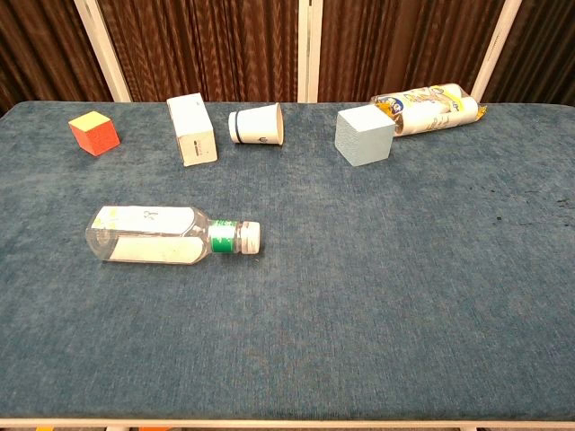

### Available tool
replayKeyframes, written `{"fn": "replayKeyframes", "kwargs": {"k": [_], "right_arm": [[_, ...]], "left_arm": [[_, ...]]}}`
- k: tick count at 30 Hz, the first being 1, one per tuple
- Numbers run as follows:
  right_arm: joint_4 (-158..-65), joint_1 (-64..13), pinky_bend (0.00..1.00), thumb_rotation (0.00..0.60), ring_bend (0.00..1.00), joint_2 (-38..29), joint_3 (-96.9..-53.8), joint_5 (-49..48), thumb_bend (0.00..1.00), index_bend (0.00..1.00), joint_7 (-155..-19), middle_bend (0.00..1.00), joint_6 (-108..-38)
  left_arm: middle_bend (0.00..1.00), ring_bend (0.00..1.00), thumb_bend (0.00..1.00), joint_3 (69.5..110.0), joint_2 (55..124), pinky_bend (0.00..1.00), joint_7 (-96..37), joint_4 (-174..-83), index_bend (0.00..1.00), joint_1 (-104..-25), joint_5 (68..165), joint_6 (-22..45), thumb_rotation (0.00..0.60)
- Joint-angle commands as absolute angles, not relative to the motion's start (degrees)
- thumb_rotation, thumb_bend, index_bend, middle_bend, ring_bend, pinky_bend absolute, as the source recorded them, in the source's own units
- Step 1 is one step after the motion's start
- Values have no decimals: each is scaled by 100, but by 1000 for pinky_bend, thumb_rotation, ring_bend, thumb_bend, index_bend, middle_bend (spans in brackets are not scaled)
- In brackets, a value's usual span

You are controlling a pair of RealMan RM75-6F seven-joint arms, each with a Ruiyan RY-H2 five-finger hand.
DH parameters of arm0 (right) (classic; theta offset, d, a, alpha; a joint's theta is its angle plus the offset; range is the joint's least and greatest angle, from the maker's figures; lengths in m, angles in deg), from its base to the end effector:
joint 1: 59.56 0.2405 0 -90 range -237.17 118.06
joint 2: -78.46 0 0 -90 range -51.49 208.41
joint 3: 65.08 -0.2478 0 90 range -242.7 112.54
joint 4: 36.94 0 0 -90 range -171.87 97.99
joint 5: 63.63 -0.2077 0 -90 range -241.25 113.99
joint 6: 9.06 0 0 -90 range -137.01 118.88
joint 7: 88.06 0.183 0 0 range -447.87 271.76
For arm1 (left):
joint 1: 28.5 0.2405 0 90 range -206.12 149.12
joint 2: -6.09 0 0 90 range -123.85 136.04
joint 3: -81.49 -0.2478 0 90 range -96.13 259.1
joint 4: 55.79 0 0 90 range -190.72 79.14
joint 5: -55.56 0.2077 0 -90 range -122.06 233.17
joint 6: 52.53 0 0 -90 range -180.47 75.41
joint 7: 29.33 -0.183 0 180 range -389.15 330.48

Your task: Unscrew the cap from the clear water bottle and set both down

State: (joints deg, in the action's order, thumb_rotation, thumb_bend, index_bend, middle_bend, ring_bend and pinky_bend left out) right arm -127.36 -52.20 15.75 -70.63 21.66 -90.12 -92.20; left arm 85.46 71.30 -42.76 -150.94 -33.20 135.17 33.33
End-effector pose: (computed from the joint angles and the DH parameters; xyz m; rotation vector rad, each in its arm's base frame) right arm -0.3001 -0.2429 0.1726 1.4133 -0.7995 0.8771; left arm -0.3078 0.2205 0.1592 -1.3342 -0.8132 -0.7373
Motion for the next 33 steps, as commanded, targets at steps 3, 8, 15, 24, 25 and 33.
{"fn": "replayKeyframes", "kwargs": {"k": [3,8,15,24,25,33], "right_arm": [[-12731,-5239,165,600,138,1572,-7074,2161,182,173,-8997,270,-9275],[-12697,-5286,165,600,138,1573,-7081,2184,183,173,-8941,270,-9387],[-12635,-5271,161,600,138,1675,-7166,2172,184,173,-8941,270,-9459],[-12616,-5124,158,600,138,1780,-7235,2139,184,173,-8950,270,-9281],[-12606,-5117,157,600,138,1775,-7234,2121,184,173,-8940,270,-9256],[-12468,-5092,152,600,138,1697,-7220,2015,185,173,-8812,270,-9140]], "left_arm": [[218,108,0,8579,7213,117,-4308,-15031,209,-3304,13535,3423,600],[218,108,0,8567,7207,117,-4365,-15055,209,-3320,13582,3409,600],[218,108,0,8603,7043,128,-4426,-15235,209,-3770,13824,2823,600],[219,108,0,8789,7411,137,-4365,-15196,209,-4973,13808,1185,600],[218,108,0,8807,7498,137,-4415,-15154,207,-5064,13719,1044,600],[164,93,0,8897,8254,139,-5028,-14887,146,-5797,13010,75,600]]}}
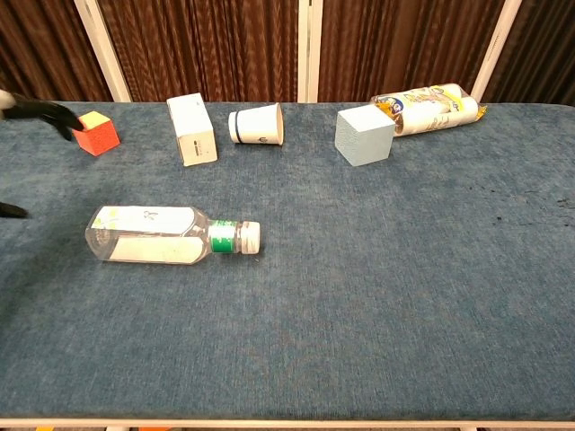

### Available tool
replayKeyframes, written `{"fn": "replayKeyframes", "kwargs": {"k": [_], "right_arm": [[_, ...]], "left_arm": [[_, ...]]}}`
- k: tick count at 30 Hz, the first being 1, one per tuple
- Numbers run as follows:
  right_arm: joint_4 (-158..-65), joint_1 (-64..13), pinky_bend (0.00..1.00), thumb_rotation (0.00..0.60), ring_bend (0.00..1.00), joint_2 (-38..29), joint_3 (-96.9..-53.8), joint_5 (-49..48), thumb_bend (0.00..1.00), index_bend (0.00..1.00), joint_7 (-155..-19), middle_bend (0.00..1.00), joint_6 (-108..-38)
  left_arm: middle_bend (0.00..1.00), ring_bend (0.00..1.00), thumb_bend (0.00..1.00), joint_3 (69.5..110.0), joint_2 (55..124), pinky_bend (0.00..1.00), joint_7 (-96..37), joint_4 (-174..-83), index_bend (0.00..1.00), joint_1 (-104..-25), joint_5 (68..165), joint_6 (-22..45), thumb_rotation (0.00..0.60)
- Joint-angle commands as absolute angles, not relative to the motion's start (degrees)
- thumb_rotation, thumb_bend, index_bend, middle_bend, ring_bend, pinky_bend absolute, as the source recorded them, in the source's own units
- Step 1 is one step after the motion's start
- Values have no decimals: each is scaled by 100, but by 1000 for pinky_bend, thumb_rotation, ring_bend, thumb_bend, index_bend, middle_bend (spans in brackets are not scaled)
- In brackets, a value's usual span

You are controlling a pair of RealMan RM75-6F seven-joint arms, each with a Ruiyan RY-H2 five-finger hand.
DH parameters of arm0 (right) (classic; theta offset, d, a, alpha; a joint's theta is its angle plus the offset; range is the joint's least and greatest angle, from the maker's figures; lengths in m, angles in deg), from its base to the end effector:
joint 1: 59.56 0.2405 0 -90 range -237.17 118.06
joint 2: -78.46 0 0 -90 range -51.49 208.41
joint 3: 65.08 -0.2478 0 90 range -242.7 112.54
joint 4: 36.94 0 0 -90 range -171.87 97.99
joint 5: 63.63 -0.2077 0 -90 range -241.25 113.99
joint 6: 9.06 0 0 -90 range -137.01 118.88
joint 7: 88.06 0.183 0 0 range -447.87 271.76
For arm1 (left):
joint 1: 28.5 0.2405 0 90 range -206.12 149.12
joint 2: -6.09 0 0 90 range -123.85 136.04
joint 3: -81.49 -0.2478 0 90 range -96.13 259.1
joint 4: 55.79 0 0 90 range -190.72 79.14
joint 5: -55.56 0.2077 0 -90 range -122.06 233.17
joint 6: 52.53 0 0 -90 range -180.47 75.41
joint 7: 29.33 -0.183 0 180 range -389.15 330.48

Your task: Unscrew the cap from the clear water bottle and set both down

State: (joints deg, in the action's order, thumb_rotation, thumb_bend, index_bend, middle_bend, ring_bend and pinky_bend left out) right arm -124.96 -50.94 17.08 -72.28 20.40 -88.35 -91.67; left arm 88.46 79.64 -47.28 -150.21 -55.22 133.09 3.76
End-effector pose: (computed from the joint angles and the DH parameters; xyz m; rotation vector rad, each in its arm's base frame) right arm -0.3048 -0.2565 0.1912 1.3944 -0.7545 0.8745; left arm -0.2101 0.3132 0.0346 -1.8790 -0.8906 -0.7821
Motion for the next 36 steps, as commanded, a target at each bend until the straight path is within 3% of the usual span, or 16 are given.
{"fn": "replayKeyframes", "kwargs": {"k": [1,9,15,28,31,36], "right_arm": [[-12455,-5091,152,600,138,1694,-7218,2002,185,173,-8799,270,-9128],[-12344,-5091,152,600,138,1638,-7202,1925,185,173,-8679,270,-9060],[-12302,-5074,150,600,138,1596,-7177,1919,184,173,-8655,270,-9003],[-12333,-5076,149,600,138,1599,-7154,1887,184,172,-8680,271,-8971],[-12351,-5085,148,600,138,1606,-7149,1874,183,172,-8691,271,-8970],[-12371,-5089,148,600,138,1617,-7150,1851,186,172,-8699,272,-8961]], "left_arm": [[158,88,0,8900,8330,139,-5113,-14854,145,-5869,12914,-13,600],[171,95,0,8802,9063,166,-5915,-14425,172,-6255,12078,-245,600],[269,195,0,8775,9539,299,-5956,-13993,280,-6202,11883,127,600],[313,221,4,8666,9651,352,-5567,-14013,329,-6214,12086,276,600],[354,255,78,8672,9714,388,-5350,-13903,375,-6232,12165,254,600],[488,387,308,8638,9741,500,-4785,-13720,528,-6195,12556,373,600]]}}
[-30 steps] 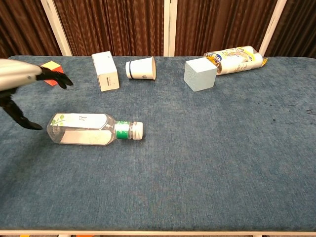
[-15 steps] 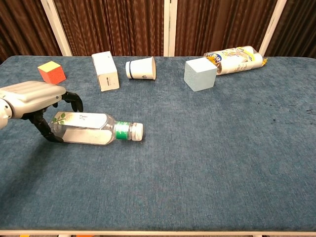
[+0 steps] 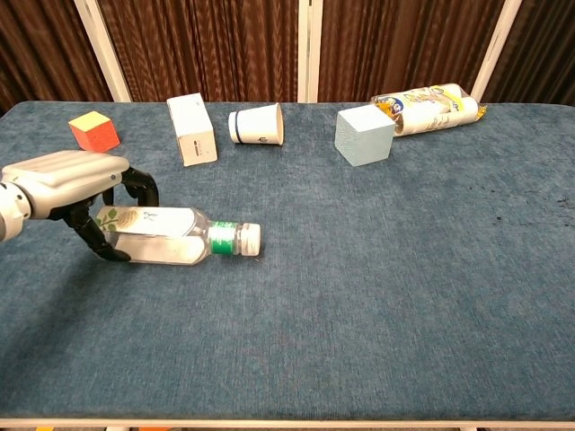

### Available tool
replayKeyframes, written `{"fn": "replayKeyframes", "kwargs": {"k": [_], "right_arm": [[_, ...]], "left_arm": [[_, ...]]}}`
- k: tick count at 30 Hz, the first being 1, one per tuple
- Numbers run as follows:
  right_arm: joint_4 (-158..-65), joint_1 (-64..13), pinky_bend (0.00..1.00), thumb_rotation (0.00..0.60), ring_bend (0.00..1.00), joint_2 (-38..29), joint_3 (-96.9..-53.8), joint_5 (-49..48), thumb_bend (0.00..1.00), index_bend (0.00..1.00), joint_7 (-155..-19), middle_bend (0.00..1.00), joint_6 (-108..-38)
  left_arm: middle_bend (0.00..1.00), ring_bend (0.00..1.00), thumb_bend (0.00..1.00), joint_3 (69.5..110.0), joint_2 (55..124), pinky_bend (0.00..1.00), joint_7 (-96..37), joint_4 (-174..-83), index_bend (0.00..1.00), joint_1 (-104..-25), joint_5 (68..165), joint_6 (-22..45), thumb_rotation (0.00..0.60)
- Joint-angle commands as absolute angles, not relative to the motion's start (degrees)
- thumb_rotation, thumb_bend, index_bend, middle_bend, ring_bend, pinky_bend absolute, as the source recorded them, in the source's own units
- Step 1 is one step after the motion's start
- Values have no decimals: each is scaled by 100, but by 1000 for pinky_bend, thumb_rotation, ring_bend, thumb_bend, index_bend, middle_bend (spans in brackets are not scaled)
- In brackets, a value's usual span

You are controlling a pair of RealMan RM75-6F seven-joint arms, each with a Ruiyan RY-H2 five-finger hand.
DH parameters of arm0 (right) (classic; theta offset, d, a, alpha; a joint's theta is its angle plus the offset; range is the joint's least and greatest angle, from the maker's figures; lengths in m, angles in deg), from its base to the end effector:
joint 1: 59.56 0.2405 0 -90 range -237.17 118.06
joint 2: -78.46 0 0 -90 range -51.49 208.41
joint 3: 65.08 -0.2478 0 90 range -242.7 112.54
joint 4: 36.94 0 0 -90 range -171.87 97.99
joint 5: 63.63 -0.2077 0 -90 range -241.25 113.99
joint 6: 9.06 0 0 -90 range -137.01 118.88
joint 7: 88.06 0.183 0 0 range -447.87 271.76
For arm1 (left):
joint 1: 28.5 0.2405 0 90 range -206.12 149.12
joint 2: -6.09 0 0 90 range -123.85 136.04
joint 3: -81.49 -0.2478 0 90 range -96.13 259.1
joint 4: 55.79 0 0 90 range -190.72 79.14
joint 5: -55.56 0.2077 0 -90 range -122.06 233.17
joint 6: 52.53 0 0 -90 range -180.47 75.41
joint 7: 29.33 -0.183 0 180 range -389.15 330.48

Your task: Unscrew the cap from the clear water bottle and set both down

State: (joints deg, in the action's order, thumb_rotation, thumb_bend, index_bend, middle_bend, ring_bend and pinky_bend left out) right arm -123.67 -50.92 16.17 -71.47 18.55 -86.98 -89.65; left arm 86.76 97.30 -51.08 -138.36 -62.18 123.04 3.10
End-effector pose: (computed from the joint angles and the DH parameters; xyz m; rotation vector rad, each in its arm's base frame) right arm -0.3182 -0.2547 0.1836 1.3835 -0.8182 0.8427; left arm -0.1899 0.3268 -0.0536 -1.8918 -0.9945 -0.7759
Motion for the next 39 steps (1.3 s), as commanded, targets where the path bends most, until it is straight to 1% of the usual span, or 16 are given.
{"fn": "replayKeyframes", "kwargs": {"k": [1,3,6,12,15,18,20,21,24,27,30,32,34,37,39], "right_arm": [[-12380,-5079,148,600,138,1614,-7154,1854,185,172,-8693,273,-8953],[-12457,-5036,148,600,138,1633,-7145,1929,184,172,-8526,273,-8903],[-12543,-4927,148,600,138,1734,-7134,2113,191,172,-8125,275,-8797],[-12835,-4494,148,600,137,2125,-7247,2565,228,172,-6979,282,-8492],[-12991,-4122,148,600,137,2316,-7344,2900,236,177,-6522,282,-8284],[-13213,-3676,148,600,136,2514,-7493,3176,234,200,-6221,280,-8017],[-13359,-3384,148,600,136,2619,-7614,3242,231,247,-6080,278,-7802],[-13443,-3185,148,600,136,2665,-7695,3245,227,278,-6037,278,-7624],[-13676,-2652,148,600,136,2791,-7826,3222,220,322,-5890,281,-6994],[-13801,-2155,148,600,136,2802,-7936,3151,218,348,-5833,282,-6413],[-13877,-1743,148,599,136,2741,-8040,3034,222,348,-5780,280,-5982],[-13929,-1491,144,583,129,2756,-8092,2952,231,349,-5703,270,-5688],[-13976,-1296,129,555,109,2822,-8134,2873,238,345,-5619,248,-5438],[-14010,-1023,106,496,74,2909,-8191,2778,245,332,-5541,214,-5120],[-14023,-876,87,472,50,2942,-8196,2729,245,315,-5556,192,-4939]], "left_arm": [[508,412,336,8612,9721,527,-4646,-13704,552,-6192,12656,370,600],[539,444,368,8575,9685,562,-4201,-13643,595,-6165,12906,412,600],[583,477,390,8541,9673,565,-3259,-13464,636,-6094,13388,644,600],[597,483,410,8560,9626,563,-749,-12947,641,-6019,14344,1450,600],[597,481,409,8596,9532,558,186,-12810,640,-6081,14577,1658,600],[597,479,408,8666,9443,553,840,-12760,638,-6153,14671,1783,600],[597,479,408,8698,9421,553,1108,-12760,638,-6195,14700,1823,600],[597,479,408,8705,9416,551,1262,-12767,637,-6220,14726,1846,600],[597,479,408,8693,9468,544,1565,-12739,637,-6264,14805,1932,600],[597,479,408,8683,9605,541,1697,-12631,638,-6311,14843,1976,600],[597,478,408,8681,9737,541,1867,-12554,638,-6360,14845,1987,600],[597,478,408,8663,9806,540,1975,-12507,638,-6395,14855,1976,600],[597,478,408,8653,9865,540,2064,-12465,637,-6422,14853,1965,600],[597,478,408,8658,9958,540,2302,-12444,638,-6448,14797,1940,600],[597,478,408,8662,10002,540,2427,-12412,638,-6469,14778,1933,600]]}}
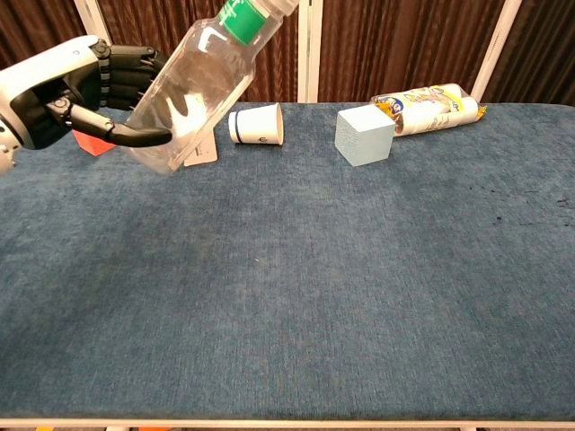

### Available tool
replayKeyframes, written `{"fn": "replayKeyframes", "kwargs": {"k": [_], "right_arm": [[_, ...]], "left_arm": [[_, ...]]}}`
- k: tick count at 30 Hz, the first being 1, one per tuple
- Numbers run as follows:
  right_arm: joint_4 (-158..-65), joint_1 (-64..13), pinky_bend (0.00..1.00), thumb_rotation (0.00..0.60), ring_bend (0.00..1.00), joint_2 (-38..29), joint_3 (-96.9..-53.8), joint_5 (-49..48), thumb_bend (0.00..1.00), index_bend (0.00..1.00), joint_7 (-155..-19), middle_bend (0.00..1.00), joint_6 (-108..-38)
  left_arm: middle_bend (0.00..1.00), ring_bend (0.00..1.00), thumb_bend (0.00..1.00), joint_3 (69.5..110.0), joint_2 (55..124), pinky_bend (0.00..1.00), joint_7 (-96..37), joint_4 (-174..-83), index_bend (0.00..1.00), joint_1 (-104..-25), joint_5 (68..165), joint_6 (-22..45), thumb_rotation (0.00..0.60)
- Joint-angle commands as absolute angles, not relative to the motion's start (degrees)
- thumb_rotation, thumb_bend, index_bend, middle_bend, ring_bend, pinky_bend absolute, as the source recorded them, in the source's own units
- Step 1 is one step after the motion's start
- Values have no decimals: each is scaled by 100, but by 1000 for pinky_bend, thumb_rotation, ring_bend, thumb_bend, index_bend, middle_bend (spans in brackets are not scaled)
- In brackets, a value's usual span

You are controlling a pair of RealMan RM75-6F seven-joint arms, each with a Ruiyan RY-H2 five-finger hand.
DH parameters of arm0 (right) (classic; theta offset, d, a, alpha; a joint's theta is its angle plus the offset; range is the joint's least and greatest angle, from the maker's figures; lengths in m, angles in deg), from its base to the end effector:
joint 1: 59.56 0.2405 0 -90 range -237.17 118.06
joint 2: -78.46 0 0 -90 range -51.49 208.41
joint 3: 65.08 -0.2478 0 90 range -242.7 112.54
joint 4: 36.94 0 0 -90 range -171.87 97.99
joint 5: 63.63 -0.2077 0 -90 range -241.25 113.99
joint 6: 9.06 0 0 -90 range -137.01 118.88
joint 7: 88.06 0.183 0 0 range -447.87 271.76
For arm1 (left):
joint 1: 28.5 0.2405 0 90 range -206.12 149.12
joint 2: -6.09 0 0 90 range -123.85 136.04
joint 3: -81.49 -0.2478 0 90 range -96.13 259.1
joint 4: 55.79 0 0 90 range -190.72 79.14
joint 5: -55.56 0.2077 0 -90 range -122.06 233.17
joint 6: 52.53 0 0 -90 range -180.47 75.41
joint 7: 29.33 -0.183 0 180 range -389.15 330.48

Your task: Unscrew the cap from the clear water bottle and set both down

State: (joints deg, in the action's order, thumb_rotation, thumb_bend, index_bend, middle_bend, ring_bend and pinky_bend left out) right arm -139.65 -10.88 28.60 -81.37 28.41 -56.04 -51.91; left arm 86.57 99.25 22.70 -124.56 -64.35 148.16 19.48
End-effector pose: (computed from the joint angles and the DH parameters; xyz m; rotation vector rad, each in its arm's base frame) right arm -0.0462 -0.3746 0.1317 2.1407 -1.0406 1.2336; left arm -0.1473 0.3473 -0.0104 -1.5907 -1.6184 -1.7704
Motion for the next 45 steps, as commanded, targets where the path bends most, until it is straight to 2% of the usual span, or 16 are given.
{"fn": "replayKeyframes", "kwargs": {"k": [1,3,9,29,45], "right_arm": [[-14031,-822,72,457,33,2952,-8195,2707,244,300,-5574,178,-4870],[-14049,-720,45,440,8,2952,-8194,2652,242,275,-5605,152,-4763],[-14040,-552,29,438,0,2857,-8163,2469,241,263,-5785,126,-4631],[-13963,-307,22,435,0,2461,-8062,2224,241,256,-6139,121,-4722],[-14112,-236,22,436,0,2538,-7959,2439,242,257,-5997,121,-4829]], "left_arm": [[597,478,408,8666,10030,540,2460,-12399,638,-6471,14770,1947,600],[597,478,408,8680,10087,539,2510,-12365,638,-6483,14757,1973,600],[597,478,408,8704,10169,536,2528,-12301,638,-6526,14739,2012,600],[597,478,408,8674,10208,534,2448,-12294,638,-6641,14672,1888,600],[596,478,408,8652,10214,534,2442,-12287,638,-6681,14626,1829,600]]}}
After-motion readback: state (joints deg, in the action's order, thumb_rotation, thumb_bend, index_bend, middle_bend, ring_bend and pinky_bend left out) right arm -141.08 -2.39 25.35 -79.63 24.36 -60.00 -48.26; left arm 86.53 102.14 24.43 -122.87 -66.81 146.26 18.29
